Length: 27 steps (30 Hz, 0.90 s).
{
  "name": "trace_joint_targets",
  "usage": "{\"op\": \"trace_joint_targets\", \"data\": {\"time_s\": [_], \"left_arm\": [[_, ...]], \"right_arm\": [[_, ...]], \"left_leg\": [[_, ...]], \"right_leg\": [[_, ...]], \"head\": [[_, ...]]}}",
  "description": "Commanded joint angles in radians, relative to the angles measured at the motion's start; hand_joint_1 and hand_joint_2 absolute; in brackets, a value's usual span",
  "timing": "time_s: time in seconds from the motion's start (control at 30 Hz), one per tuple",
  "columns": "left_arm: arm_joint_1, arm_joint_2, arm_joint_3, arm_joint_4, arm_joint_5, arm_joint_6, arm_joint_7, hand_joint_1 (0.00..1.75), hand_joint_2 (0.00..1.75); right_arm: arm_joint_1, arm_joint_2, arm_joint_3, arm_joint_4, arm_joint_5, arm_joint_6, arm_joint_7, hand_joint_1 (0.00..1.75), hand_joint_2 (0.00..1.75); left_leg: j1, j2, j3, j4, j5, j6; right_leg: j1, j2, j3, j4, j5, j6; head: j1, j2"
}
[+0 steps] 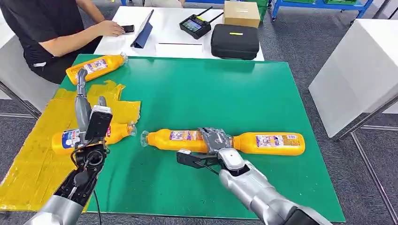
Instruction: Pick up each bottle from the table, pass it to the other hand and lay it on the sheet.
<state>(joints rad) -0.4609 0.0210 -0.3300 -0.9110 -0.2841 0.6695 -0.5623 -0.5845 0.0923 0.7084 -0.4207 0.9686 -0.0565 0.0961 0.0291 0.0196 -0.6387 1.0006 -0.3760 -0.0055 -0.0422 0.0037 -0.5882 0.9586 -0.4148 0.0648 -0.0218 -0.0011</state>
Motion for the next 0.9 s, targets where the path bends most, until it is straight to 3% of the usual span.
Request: {"op": "trace_joint_targets", "data": {"time_s": [0.03, 0.2, 0.23, 0.3, 0.33, 0.4, 0.63, 0.7, 0.77, 0.9], "left_arm": [[-0.024, 0.021, -0.052, -0.005, 0.067, -0.041, 0.016, 0.0, 0.0], [0.0, 0.026, -0.033, -0.042, 0.191, -0.155, 0.061, 0.0, 0.0], [0.031, 0.029, 0.005, -0.083, 0.327, -0.287, 0.119, 0.0, 0.0], [0.057, 0.035, 0.02, -0.114, 0.379, -0.329, 0.136, 0.0, 0.0], [0.076, 0.04, 0.043, -0.131, 0.449, -0.383, 0.156, 0.0, 1.75], [0.119, 0.049, 0.081, -0.164, 0.565, -0.464, 0.194, 0.0, 1.75], [0.124, 0.055, 0.078, -0.169, 0.569, -0.471, 0.192, 0.0, 1.75], [0.132, 0.053, 0.093, -0.171, 0.608, -0.484, 0.2, 0.0, 1.75], [0.15, 0.061, 0.11, -0.172, 0.647, -0.496, 0.2, 0.0, 1.75], [0.157, 0.064, 0.127, -0.136, 0.703, -0.526, 0.213, 0.0, 1.75]], "right_arm": [[0.024, 0.001, 0.071, 0.115, 0.001, 0.052, 0.006, 1.75, 1.75], [0.019, 0.002, 0.031, 0.107, -0.047, 0.008, 0.001, 1.75, 1.75], [0.009, 0.005, -0.03, 0.092, -0.115, -0.052, -0.044, 1.75, 1.75], [-0.007, 0.006, -0.049, 0.083, -0.142, -0.057, -0.06, 1.75, 1.75], [-0.017, 0.009, -0.077, 0.074, -0.177, -0.078, -0.094, 1.75, 1.75], [-0.035, 0.011, -0.14, 0.036, -0.265, -0.11, -0.165, 1.75, 1.75], [-0.032, 0.006, -0.133, 0.019, -0.272, -0.102, -0.157, 1.75, 1.75], [-0.024, 0.008, -0.178, -0.008, -0.335, -0.129, -0.207, 1.75, 1.75], [-0.002, -0.004, -0.241, -0.105, -0.437, -0.16, -0.27, 1.75, 1.75], [0.057, -0.054, -0.261, -0.309, -0.544, -0.18, -0.274, 1.75, 1.75]], "left_leg": [[0.0, -0.005, 0.003, -0.001, 0.0, 0.001], [0.0, -0.004, 0.003, -0.001, 0.0, 0.001], [0.0, -0.003, 0.003, -0.001, 0.0, 0.001], [0.0, -0.002, 0.003, -0.001, -0.001, 0.001], [0.0, -0.002, 0.004, -0.001, -0.001, 0.001], [-0.001, -0.001, 0.003, -0.001, -0.001, 0.001], [0.0, -0.002, -0.001, 0.0, -0.001, 0.001], [0.0, -0.002, -0.004, 0.0, 0.0, 0.002], [-0.001, -0.002, -0.003, 0.0, 0.0, 0.002], [-0.001, -0.004, -0.006, 0.001, -0.001, 0.002]], "right_leg": [[0.001, -0.005, 0.004, -0.001, -0.002, -0.006], [0.001, -0.004, 0.004, -0.001, -0.001, -0.005], [0.001, -0.002, 0.004, -0.001, -0.001, -0.004], [0.0, -0.001, 0.004, -0.001, -0.001, -0.004], [0.0, -0.001, 0.005, -0.001, -0.001, -0.005], [0.0, 0.001, 0.003, 0.0, -0.001, -0.006], [0.0, 0.0, 0.0, 0.001, -0.001, -0.005], [0.0, -0.001, -0.002, 0.0, -0.001, -0.003], [0.0, 0.0, -0.001, 0.001, -0.001, -0.004], [0.0, -0.001, -0.003, 0.001, -0.002, -0.004]], "head": [[0.0, 0.0], [0.0, 0.0], [0.0, 0.0], [0.0, 0.0], [0.0, 0.0], [0.0, 0.0], [0.0, 0.0], [0.0, 0.0], [0.0, 0.0], [0.0, 0.0]]}}
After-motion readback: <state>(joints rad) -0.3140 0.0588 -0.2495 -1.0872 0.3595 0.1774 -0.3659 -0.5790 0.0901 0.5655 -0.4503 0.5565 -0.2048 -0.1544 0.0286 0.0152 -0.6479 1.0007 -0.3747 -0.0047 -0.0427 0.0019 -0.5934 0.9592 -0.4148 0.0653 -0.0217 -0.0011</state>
